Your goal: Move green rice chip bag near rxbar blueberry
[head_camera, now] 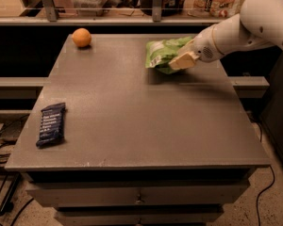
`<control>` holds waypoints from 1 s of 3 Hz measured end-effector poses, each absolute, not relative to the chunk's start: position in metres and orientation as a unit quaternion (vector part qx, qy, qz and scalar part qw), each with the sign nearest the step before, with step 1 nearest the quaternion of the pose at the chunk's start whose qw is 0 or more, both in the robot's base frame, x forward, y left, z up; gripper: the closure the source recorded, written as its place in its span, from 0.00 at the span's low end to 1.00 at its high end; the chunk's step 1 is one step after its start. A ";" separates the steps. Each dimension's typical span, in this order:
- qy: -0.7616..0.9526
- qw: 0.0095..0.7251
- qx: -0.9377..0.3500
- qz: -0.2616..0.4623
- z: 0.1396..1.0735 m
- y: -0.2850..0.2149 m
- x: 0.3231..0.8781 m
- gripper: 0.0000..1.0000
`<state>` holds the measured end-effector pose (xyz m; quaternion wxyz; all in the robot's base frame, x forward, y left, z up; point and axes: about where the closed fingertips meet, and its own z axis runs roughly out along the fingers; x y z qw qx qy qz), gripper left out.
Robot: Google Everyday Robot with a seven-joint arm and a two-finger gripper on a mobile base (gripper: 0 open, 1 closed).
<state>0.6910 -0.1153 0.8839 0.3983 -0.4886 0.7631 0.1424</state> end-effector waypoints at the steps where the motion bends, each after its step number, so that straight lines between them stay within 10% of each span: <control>1: 0.719 0.360 -0.570 0.169 0.906 -0.082 0.640 1.00; 3: 0.710 0.329 -0.592 0.191 0.886 -0.061 0.630 1.00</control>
Offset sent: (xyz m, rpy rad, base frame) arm -0.0351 0.0268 0.0202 -0.0307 0.0061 0.1466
